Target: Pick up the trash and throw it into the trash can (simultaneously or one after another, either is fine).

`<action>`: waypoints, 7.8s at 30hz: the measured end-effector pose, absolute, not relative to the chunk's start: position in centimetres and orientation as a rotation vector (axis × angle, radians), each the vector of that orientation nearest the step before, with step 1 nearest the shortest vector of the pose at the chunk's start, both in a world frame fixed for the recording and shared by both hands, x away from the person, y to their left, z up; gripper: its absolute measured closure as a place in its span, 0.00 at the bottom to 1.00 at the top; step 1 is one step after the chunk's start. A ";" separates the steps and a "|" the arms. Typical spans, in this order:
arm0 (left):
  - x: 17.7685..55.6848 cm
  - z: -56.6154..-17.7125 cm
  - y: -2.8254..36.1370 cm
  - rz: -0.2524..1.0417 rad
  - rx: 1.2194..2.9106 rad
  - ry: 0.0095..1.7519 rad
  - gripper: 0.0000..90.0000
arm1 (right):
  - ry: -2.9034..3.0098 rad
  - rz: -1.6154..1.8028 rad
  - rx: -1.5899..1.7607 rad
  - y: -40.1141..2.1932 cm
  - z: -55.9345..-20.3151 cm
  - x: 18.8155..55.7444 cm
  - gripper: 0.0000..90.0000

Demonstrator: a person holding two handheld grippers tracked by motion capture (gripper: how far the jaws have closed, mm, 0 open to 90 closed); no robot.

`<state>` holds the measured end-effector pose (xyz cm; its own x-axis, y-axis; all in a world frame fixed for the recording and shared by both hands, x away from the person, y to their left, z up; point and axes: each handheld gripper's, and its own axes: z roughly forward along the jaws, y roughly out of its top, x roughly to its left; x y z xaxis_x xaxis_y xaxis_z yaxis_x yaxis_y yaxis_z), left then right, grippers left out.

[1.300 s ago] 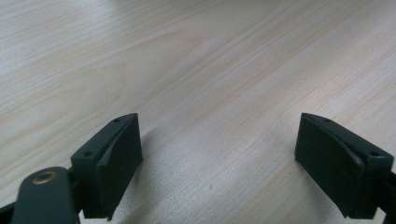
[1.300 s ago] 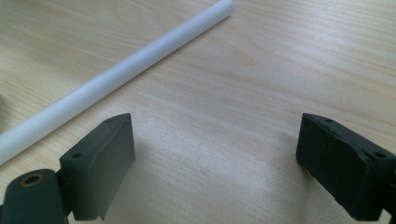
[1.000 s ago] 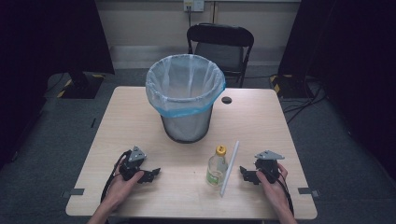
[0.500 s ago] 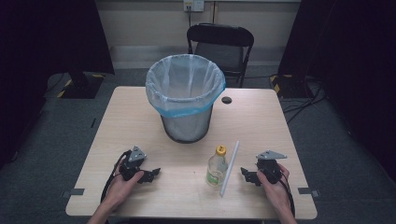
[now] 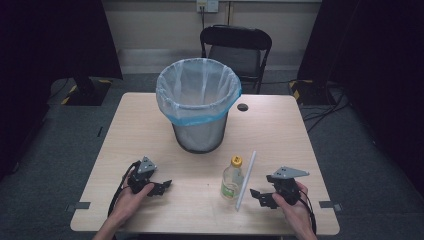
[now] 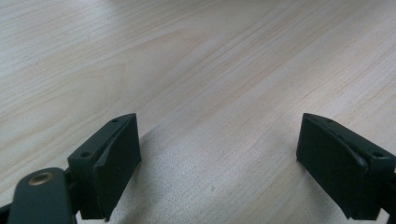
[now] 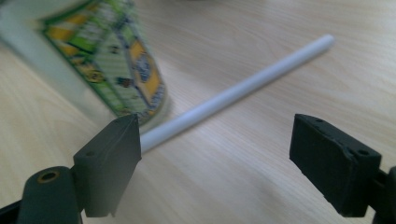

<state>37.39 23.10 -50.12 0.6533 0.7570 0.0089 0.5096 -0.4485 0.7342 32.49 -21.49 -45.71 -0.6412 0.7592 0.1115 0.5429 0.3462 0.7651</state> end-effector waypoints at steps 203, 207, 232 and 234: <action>37.2 -50.1 23.0 0.446 2.134 1.005 0.15 | 2.155 1.808 0.899 -8.1 -22.6 51.3 0.29; 37.2 -50.1 23.0 0.453 2.138 1.002 0.15 | 2.191 1.720 0.908 -7.5 -23.0 51.8 0.26; 37.2 -50.1 23.1 0.449 2.149 0.995 0.15 | 2.057 1.796 0.870 -10.2 -22.2 50.3 0.19; 37.3 -50.1 23.1 0.446 2.148 0.993 0.15 | 2.052 1.791 0.868 -10.3 -22.2 50.2 0.19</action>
<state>37.27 23.14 -50.07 0.6440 0.7650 0.0118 0.5170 -0.4465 0.7303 50.17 -10.35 -22.23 -0.7794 0.6022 0.1728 0.2524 0.0495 0.9664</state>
